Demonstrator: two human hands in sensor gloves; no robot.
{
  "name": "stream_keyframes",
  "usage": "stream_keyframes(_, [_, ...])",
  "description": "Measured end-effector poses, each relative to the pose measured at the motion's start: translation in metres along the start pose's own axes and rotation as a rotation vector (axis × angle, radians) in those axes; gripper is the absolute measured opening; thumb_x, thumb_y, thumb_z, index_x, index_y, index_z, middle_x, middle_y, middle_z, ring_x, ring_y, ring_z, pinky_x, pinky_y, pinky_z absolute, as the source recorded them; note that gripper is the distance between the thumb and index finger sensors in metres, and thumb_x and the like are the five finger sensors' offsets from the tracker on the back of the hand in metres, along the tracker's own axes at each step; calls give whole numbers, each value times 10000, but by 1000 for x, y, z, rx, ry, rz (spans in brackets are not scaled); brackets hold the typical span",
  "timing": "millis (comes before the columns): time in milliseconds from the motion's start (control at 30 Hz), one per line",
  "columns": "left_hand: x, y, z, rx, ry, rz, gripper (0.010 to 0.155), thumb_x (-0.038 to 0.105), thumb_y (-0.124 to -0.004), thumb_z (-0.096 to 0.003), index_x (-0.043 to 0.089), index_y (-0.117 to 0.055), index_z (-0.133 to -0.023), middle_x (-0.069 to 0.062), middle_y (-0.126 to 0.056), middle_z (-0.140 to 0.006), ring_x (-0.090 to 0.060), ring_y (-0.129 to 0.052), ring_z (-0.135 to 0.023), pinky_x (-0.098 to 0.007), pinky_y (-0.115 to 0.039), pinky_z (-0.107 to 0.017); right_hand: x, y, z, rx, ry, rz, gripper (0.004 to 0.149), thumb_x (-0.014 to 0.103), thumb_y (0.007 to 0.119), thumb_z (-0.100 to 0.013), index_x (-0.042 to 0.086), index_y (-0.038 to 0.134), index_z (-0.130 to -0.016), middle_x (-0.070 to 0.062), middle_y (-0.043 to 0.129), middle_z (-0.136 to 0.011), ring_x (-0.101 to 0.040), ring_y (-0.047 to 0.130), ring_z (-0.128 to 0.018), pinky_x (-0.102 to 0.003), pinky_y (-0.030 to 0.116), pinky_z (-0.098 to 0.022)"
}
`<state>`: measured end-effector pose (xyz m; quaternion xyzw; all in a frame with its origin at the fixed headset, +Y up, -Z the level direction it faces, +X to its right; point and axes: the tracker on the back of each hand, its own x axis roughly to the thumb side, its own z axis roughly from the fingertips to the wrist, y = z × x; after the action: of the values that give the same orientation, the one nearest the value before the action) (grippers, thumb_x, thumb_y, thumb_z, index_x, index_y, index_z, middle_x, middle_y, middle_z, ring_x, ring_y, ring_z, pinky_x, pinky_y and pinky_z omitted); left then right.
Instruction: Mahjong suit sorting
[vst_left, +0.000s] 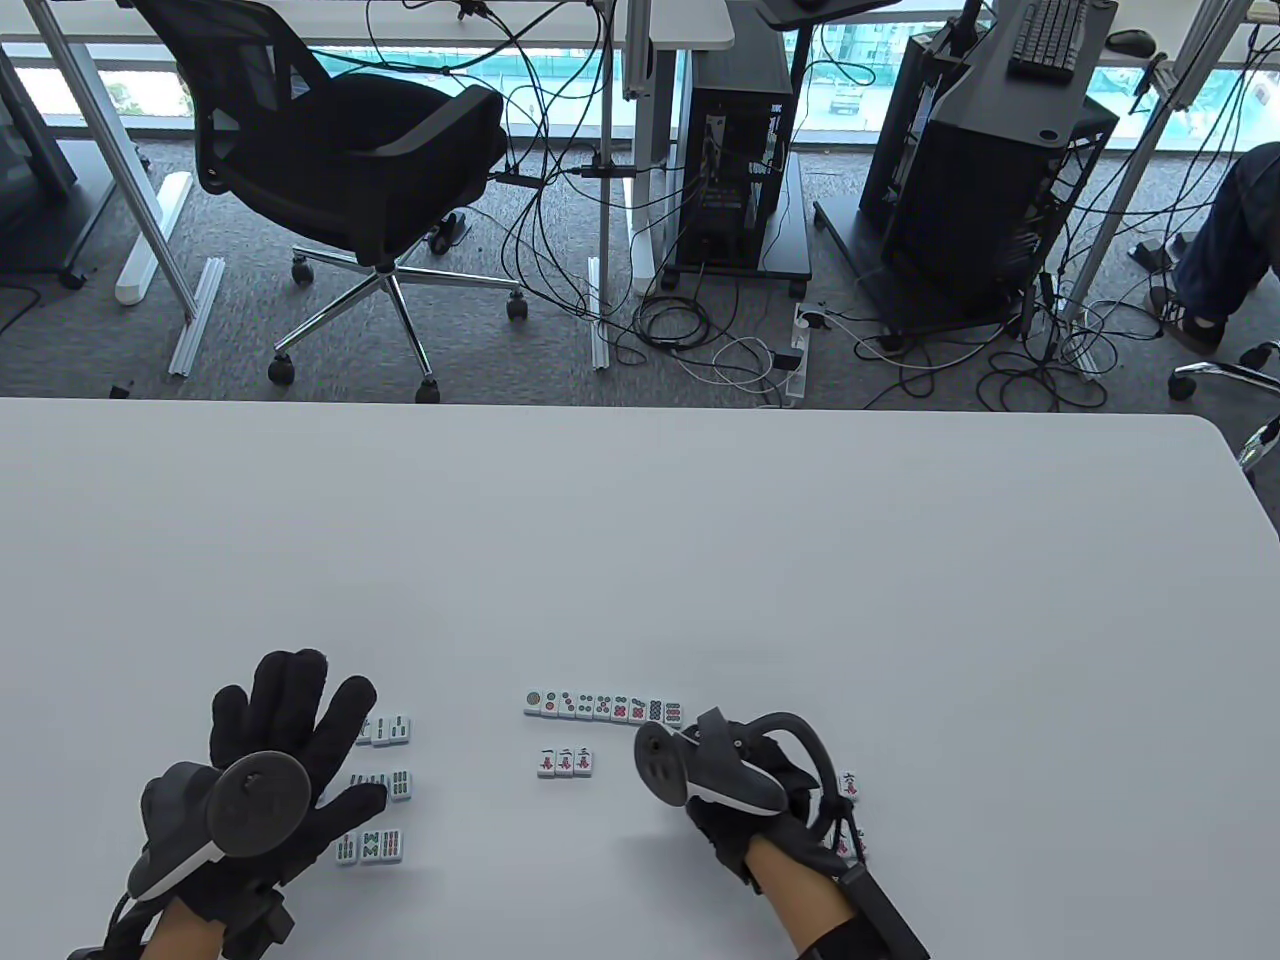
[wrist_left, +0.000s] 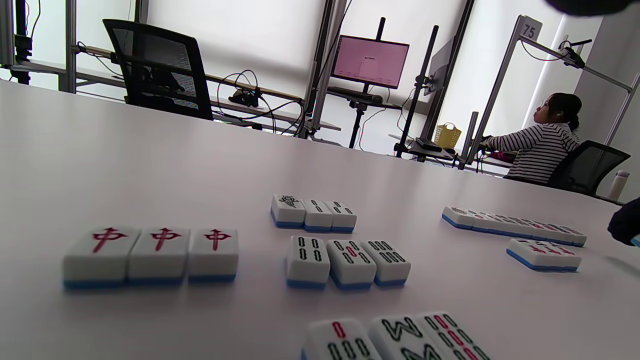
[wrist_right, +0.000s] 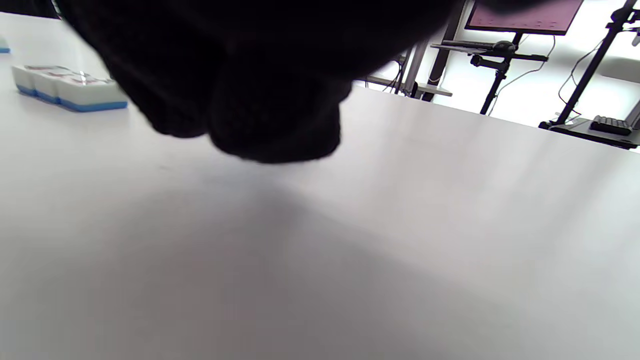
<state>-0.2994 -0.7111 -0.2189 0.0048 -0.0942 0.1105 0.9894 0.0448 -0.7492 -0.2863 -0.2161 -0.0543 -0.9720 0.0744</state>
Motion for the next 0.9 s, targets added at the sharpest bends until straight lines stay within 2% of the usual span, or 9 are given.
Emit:
stream_keyframes(167, [1,1,0,3,-8,3,866,748,-607,-359,433,-238,-1077,134,87,-1105,-191,82,-1107,-590,-29,-771,36,-2,-19,-4,-55,10,592,369,861,-348,35,783,-830,-18,985,-375,-82,885,-72,-263,818,-43])
stream_keyframes(333, [1,4,2,21,-13,13,865,748,-608,-360,433,-240,-1077,135,85,-1106,-190,81,-1107,-590,-29,-771,48,2,-30,13,-50,57,592,370,862,-350,34,784,-831,-20,984,-380,-83,886,-76,-265,819,-47])
stream_keyframes(700, [1,3,2,21,-16,11,865,748,-607,-360,433,-239,-1077,136,86,-1105,-190,81,-1107,-589,-29,-771,52,7,-31,-6,-69,37,595,392,815,-375,73,753,-874,-27,981,-410,-91,895,-101,-271,826,-67])
stream_keyframes(900, [2,3,2,17,-15,10,866,748,-607,-360,432,-238,-1077,134,86,-1105,-189,81,-1107,-590,-29,-771,33,-6,-17,-55,-49,33,634,417,798,-378,96,705,-916,-34,980,-444,-100,907,-131,-276,835,-91])
